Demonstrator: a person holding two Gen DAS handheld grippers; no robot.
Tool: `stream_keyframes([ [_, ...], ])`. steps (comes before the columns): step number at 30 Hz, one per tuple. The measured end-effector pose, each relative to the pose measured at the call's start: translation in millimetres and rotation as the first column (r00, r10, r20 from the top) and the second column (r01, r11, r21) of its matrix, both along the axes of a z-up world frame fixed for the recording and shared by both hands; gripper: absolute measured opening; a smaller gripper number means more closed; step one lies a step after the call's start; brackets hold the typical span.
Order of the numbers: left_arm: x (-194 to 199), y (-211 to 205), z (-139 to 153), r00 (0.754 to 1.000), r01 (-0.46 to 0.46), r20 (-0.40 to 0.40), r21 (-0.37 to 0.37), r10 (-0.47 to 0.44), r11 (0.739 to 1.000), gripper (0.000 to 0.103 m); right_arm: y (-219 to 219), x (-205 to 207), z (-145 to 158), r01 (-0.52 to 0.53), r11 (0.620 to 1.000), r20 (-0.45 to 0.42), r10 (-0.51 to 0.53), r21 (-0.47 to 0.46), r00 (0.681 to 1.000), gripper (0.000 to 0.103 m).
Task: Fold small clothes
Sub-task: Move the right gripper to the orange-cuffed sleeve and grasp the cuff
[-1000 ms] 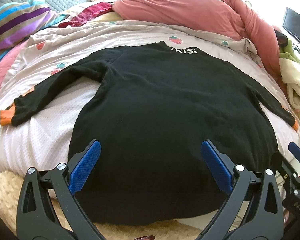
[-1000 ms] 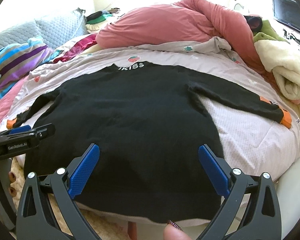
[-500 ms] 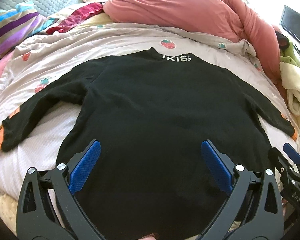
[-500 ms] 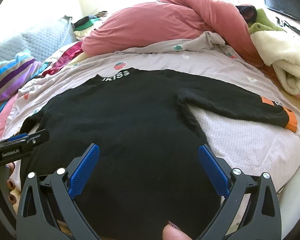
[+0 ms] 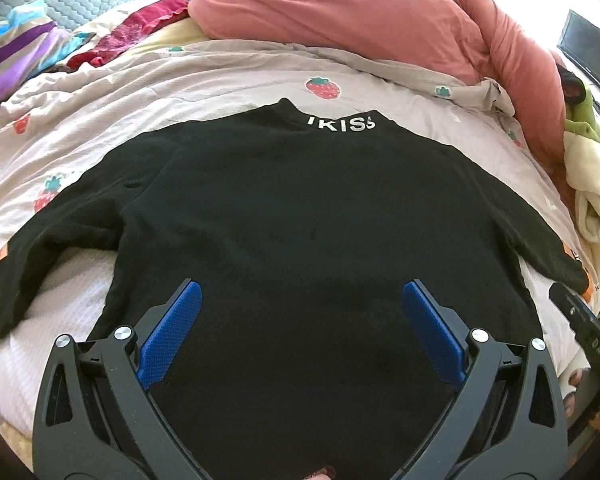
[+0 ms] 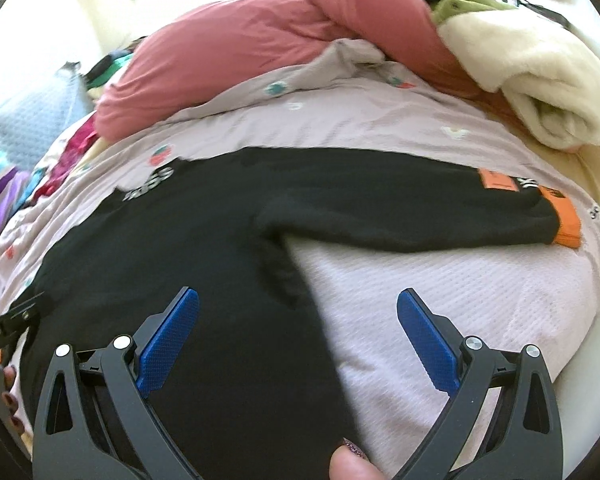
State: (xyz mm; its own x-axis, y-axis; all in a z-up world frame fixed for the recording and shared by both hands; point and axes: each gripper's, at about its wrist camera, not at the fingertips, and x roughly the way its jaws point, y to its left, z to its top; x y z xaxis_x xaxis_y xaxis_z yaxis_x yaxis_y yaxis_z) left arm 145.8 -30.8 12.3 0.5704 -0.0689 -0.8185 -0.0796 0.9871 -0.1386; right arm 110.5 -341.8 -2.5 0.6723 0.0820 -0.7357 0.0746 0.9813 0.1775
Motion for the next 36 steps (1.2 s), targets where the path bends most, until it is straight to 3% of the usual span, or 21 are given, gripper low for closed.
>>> stream_keyframes([
  [8,28,-7,-9,1.0,0.011,-0.027,0.012,-0.01,1.0,0.095,-50,16,-8,0.154,0.987,-0.034,-0.153,0.039,0.988,0.099],
  [17,60,-16,-18,0.998,0.016,-0.053,0.009,-0.016,1.0,0.095,-116,21,-32,0.37,0.925,-0.11,-0.36,0.083,0.926,0.099],
  [32,98,-13,-35,0.996,-0.001,-0.093,-0.021,0.0,1.0,0.095,-193,43,-45,0.544,0.821,-0.043,-0.545,0.174,0.837,0.098],
  [34,99,-13,-37,0.995,-0.005,-0.099,-0.022,0.003,1.0,0.095,-198,46,-46,0.559,0.81,-0.026,-0.564,0.179,0.825,0.089],
  [36,100,-12,-37,0.995,-0.006,-0.103,-0.026,0.004,1.0,0.095,-203,48,-48,0.576,0.794,-0.014,-0.585,0.194,0.811,0.067],
])
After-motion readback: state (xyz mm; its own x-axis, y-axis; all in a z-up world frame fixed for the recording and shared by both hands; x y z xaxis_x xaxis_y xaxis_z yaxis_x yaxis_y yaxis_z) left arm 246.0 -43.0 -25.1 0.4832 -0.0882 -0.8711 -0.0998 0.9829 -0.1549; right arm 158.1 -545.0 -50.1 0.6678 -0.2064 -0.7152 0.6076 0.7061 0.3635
